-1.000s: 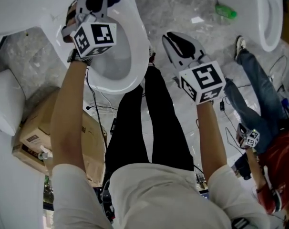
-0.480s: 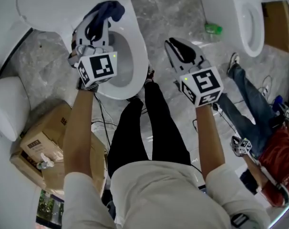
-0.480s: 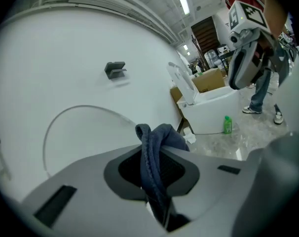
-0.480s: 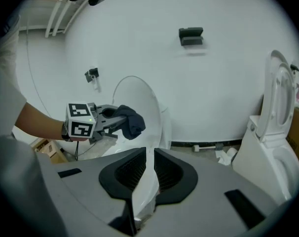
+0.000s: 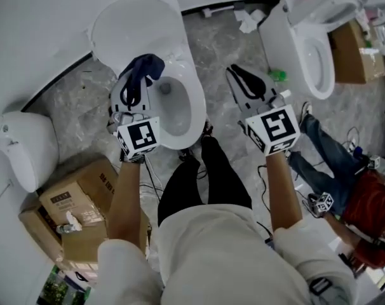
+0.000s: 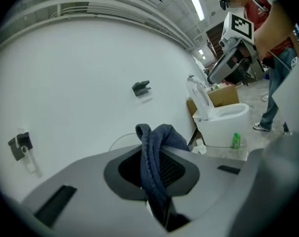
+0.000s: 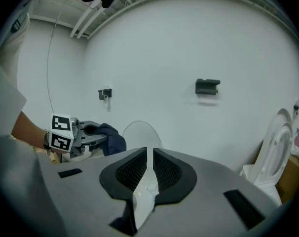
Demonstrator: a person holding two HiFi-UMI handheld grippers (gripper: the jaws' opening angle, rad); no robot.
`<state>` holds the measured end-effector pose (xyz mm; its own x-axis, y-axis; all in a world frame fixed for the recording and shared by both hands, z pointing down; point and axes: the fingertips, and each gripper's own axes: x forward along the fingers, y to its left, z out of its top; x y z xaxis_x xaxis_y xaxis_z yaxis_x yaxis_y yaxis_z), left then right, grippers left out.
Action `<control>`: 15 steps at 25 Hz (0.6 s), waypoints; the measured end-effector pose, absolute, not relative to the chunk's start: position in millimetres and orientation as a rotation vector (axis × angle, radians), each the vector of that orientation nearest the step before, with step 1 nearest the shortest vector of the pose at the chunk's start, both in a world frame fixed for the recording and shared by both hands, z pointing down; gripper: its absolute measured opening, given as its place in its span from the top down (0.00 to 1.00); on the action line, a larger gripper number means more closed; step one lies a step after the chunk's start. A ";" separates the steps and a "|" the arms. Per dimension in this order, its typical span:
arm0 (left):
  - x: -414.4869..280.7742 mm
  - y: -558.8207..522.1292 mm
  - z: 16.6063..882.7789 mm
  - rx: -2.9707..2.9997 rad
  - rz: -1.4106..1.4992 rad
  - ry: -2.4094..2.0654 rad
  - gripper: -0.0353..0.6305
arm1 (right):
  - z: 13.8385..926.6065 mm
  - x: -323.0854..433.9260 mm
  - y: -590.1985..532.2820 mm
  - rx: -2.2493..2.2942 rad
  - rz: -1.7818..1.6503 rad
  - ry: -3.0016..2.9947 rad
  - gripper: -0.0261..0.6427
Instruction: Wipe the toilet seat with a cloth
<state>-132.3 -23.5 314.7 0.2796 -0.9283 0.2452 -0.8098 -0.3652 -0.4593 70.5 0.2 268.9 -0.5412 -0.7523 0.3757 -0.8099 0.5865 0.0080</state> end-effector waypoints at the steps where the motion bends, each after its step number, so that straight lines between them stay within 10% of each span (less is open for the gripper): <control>1: -135.5 -19.9 297.4 -2.302 -0.696 1.612 0.89 | 253.2 66.4 0.4 1.271 0.211 -2.491 0.87; 15: -153.9 41.2 155.3 -2.377 -0.453 1.675 0.89 | 125.6 17.2 28.0 1.296 0.132 -2.650 0.88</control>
